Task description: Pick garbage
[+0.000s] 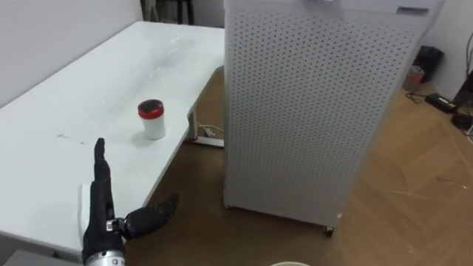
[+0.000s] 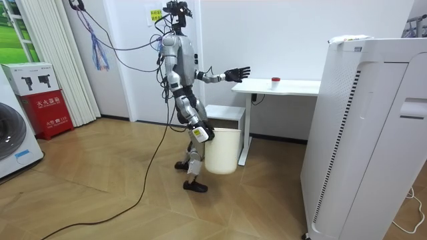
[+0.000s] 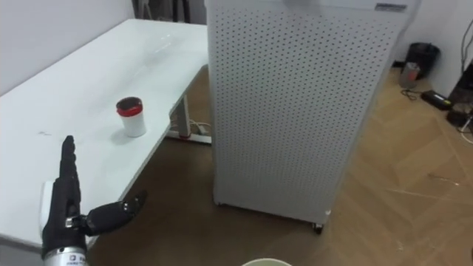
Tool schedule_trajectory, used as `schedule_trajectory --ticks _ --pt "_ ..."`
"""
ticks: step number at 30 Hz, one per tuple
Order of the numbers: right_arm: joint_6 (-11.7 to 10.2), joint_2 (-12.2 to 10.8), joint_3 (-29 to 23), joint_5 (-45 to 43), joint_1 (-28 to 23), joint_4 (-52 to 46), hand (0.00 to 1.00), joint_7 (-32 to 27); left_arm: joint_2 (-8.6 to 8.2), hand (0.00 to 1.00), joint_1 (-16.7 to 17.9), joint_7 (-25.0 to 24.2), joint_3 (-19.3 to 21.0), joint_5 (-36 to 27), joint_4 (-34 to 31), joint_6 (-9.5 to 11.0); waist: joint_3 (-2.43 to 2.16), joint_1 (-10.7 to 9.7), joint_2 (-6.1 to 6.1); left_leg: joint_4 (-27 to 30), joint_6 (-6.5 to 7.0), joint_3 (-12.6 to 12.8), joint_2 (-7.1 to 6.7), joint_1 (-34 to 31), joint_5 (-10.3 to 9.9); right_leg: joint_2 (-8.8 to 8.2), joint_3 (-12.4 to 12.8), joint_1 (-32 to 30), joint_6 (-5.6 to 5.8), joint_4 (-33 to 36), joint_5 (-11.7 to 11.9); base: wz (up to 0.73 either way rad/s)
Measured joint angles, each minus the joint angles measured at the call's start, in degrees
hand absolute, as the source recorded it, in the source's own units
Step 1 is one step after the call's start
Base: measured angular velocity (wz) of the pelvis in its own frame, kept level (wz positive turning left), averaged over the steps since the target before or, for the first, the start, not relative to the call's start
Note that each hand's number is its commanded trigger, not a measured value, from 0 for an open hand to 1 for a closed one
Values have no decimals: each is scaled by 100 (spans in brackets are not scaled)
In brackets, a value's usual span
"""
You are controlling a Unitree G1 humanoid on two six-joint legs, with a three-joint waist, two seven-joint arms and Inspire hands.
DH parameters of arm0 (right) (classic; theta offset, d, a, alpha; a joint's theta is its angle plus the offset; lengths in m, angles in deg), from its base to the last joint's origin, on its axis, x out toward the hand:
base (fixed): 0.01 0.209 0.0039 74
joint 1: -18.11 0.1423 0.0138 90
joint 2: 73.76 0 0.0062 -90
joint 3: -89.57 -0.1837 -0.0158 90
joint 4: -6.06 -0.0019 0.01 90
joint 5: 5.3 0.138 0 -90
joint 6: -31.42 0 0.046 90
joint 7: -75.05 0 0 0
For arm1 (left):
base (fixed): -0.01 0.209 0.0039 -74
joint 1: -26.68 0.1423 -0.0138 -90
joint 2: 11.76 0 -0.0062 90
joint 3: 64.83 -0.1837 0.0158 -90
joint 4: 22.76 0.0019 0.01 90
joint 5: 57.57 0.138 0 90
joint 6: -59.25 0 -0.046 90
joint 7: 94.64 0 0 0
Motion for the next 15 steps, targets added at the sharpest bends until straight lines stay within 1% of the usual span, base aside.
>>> schedule_trajectory --ticks 1,2,3,4,5,6,7,8,9,10,11,12,13,14,15 --pt "0 28 -19 2 3 1 100 -36 0 0 2 9 -7 -113 5 3 -1 12 5 -138 56 -54 -143 -309 -34 20 75 37 -46 -60 -12 -31" --pt "0 30 -30 2 4 6 100 -60 1 0 3 19 -7 -195 8 3 5 29 -8 -271 56 -65 -200 -433 -33 20 146 61 -66 -74 -20 -48" --pt "0 32 -30 -14 -5 20 100 -94 -2 0 14 43 1 -291 7 4 12 143 -27 -685 44 -101 -396 -677 2 22 267 93 -79 -87 -41 -62" --pt "13 38 -30 -18 -7 35 100 -136 -7 0 15 40 24 -304 7 4 9 243 -23 -1245 -32 -292 -583 -902 181 25 337 111 -87 -88 -72 -64" --pt "38 39 -30 -16 -10 39 100 -150 -7 0 15 38 45 -303 8 4 7 292 -17 -1542 -45 -409 -660 -1008 327 32 375 117 -93 -85 -86 -58" --pt "95 38 -25 -16 -23 40 100 -162 -8 0 18 40 90 -302 8 4 3 346 -9 -2128 -37 -614 -754 -1178 649 71 448 156 -51 -76 -128 -50" --pt "160 39 -25 -15 -59 41 100 -170 -17 0 32 45 114 -291 7 3 -9 421 25 -2540 -12 -742 -773 -1220 1038 119 535 217 -38 -69 -214 -50" --pt "198 44 -26 -16 -75 42 100 -173 -18 0 48 47 116 -287 7 2 -19 463 33 -2645 -10 -803 -765 -1205 1217 123 553 265 -13 -64 -261 -46" --pt "236 52 -43 -40 -78 65 100 -178 -17 0 82 45 145 -274 6 3 -48 457 42 -2676 43 -832 -785 -1125 1536 98 537 354 62 -74 -363 -39" --pt "236 60 -48 -59 -73 63 100 -179 -14 0 96 47 185 -269 6 3 -36 477 -2 -2683 165 -829 -866 -1058 1678 -3 456 404 146 -76 -454 -35" --pt "236 69 -48 -66 -72 61 100 -180 -15 0 111 48 193 -279 5 3 -54 489 -27 -2666 196 -819 -895 -1040 1754 -64 385 416 194 -79 -496 -43" --pt "236 76 -41 -84 -67 58 100 -190 0 0 156 51 198 -290 5 2 -44 578 -63 -2578 271 -790 -973 -999 1792 -177 351 464 263 -105 -556 -40" --pt "235 82 -35 -87 -76 59 100 -202 -3 0 178 51 194 -288 2 2 -52 574 -121 -2554 346 -706 -1045 -967 1717 -290 349 547 318 -222 -586 -33" --pt "235 88 -41 -84 -75 58 100 -209 -2 0 174 51 196 -287 -3 3 -50 569 -140 -2520 369 -662 -1074 -968 1660 -337 352 575 345 -263 -600 -13" --pt "235 100 -42 -83 -69 51 100 -249 0 0 169 53 207 -287 -4 3 -46 582 -157 -2398 415 -619 -1133 -981 1497 -424 331 627 412 -293 -638 -6"
